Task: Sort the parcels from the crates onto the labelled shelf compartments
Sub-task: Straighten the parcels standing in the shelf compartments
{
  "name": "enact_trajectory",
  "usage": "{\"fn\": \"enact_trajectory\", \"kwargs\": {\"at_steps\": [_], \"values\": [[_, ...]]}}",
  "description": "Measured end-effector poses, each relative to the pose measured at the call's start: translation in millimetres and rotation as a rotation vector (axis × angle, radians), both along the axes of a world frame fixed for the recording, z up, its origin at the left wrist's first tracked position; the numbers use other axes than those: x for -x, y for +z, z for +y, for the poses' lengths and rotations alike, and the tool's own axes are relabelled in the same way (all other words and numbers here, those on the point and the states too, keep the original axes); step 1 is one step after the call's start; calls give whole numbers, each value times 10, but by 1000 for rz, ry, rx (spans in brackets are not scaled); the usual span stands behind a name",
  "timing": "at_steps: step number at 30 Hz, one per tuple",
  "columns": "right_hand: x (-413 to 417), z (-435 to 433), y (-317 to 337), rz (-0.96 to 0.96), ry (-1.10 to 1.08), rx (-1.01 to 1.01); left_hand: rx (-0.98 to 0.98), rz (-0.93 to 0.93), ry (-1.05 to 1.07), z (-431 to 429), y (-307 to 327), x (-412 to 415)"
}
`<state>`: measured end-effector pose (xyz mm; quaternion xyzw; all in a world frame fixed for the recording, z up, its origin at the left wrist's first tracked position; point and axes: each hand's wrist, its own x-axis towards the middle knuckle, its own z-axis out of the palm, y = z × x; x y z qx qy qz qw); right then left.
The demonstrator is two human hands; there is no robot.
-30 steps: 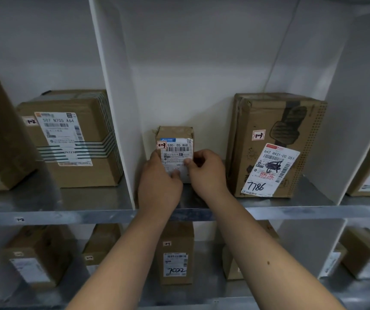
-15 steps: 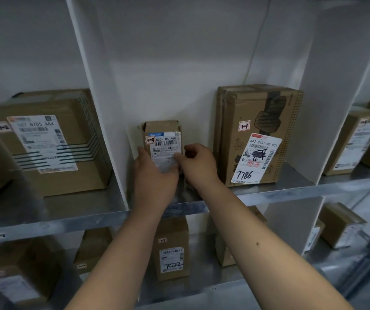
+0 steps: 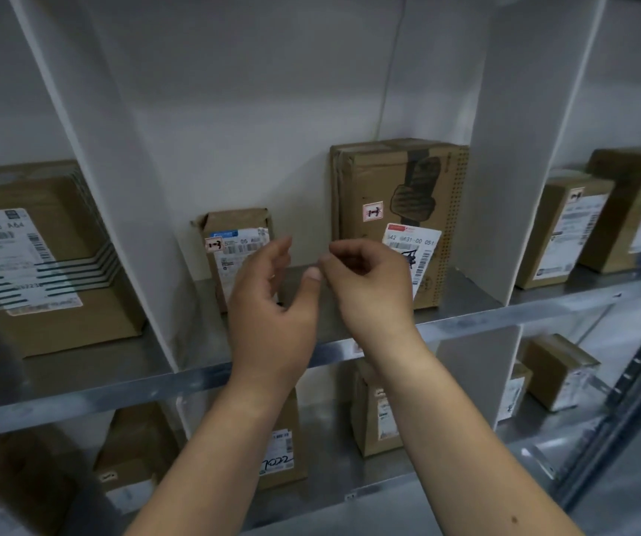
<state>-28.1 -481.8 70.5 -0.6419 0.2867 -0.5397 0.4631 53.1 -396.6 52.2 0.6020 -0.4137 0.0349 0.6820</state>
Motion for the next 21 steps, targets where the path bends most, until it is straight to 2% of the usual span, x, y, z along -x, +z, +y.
{"fn": "enact_trajectory", "kwargs": {"at_steps": [4, 9, 11, 14, 17, 21], "values": [[443, -234, 66, -82, -3, 5, -34, 125, 47, -246, 55, 238], [987, -669, 30, -5, -98, 59, -80, 232, 138, -599, 19, 531], [1104, -870, -11, 93, -118, 68, -87, 216, 180, -723, -22, 618], [1145, -1082, -73, 250, -24, 36, -98, 230, 202, -858, -61, 704], [1092, -1209, -136, 258, 85, 55, -107, 219, 247, -954, -49, 750], [1014, -1346, -156, 207, 96, 48, -144, 198, 295, -1031, -3, 734]]}}
